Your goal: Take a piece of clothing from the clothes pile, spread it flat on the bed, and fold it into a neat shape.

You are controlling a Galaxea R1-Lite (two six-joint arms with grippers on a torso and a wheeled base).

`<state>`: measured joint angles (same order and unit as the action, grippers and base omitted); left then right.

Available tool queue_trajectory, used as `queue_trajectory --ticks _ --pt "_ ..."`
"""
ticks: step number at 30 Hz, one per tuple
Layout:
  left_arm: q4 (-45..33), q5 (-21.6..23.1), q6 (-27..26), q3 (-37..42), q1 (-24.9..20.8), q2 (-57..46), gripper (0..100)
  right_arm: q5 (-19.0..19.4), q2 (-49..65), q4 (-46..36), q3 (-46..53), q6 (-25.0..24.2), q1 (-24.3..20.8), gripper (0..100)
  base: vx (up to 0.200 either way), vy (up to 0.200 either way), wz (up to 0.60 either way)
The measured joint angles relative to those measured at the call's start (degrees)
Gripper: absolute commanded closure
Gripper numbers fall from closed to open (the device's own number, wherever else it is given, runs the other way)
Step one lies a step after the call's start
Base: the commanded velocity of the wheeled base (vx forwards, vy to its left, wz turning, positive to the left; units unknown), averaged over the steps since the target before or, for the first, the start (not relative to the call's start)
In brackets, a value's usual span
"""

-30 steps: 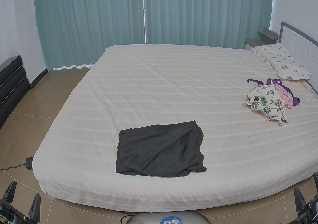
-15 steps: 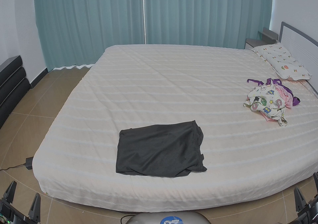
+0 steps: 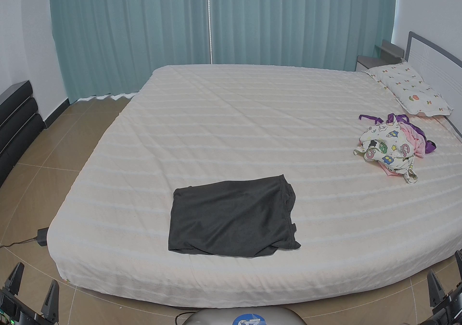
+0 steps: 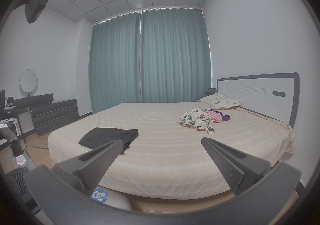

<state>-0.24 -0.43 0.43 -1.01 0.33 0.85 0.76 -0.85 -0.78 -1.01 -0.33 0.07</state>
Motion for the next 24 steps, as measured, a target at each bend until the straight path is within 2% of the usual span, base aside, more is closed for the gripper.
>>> queue_trajectory --ticks 24 --pt "0.0 0.0 0.0 0.0 0.0 0.0 0 -0.2 0.0 0.1 0.0 -0.3 0.0 0 0.000 0.000 0.00"
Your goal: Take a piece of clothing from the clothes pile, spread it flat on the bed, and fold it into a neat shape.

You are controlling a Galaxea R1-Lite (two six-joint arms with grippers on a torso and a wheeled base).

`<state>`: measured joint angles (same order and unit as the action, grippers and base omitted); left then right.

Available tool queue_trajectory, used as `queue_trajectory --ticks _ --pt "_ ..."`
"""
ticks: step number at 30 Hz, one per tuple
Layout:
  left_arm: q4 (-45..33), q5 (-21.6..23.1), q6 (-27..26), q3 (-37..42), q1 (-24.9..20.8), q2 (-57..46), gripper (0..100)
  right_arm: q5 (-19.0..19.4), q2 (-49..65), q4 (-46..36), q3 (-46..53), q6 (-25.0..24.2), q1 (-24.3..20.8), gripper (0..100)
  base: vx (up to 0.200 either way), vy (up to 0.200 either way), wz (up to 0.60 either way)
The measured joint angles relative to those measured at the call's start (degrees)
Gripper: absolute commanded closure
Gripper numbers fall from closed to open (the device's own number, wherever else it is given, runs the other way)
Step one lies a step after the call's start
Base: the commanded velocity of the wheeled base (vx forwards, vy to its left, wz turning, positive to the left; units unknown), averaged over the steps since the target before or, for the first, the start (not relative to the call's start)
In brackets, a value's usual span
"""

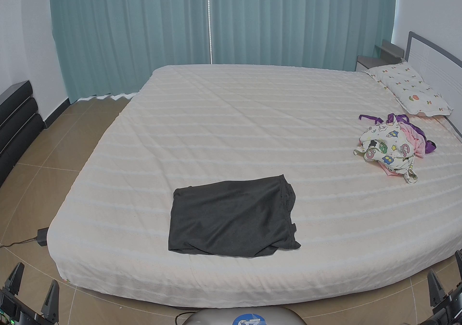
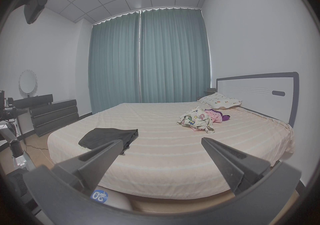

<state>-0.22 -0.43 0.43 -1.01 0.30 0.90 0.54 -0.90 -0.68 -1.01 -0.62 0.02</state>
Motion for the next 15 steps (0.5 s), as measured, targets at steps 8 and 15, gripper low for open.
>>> queue_trajectory --ticks 8,15 --pt "0.0 0.0 0.0 0.0 0.0 0.0 0 0.0 0.0 -0.1 0.0 0.0 0.0 0 0.000 0.000 0.00" --pt "0.0 0.0 0.0 0.0 0.0 0.0 0 0.0 0.0 -0.1 0.0 0.0 0.0 0 0.000 0.000 0.00"
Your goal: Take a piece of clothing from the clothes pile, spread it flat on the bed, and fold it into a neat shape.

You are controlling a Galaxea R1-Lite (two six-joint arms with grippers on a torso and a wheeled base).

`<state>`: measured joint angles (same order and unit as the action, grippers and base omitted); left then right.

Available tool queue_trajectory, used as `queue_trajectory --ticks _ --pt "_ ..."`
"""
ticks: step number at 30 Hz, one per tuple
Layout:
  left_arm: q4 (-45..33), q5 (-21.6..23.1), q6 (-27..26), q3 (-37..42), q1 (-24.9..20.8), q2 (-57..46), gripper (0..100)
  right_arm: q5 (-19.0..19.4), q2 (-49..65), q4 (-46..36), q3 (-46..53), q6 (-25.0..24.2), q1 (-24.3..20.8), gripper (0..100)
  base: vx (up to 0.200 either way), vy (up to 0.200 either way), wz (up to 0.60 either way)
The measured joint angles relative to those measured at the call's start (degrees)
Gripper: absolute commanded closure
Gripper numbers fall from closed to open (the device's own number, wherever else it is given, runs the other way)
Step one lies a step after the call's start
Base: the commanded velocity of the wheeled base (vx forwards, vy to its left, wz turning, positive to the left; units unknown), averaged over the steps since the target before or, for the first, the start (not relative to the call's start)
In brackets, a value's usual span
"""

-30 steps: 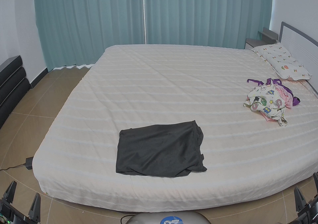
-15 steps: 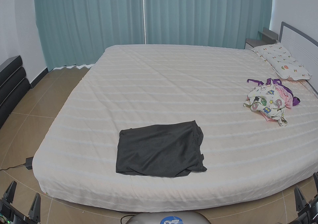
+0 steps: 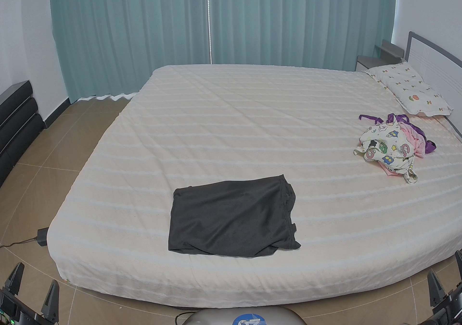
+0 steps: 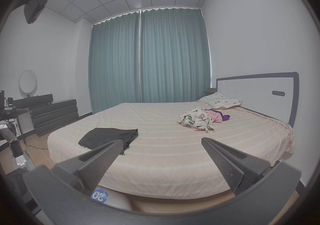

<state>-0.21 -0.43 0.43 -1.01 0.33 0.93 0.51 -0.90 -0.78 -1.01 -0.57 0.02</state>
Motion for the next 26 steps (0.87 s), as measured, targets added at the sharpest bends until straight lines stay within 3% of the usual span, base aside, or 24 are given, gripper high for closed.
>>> queue_trajectory --ticks 26 --pt "0.0 0.0 0.0 0.0 0.0 0.0 0 0.0 0.0 0.0 0.0 0.2 0.0 0 0.000 0.000 0.00"
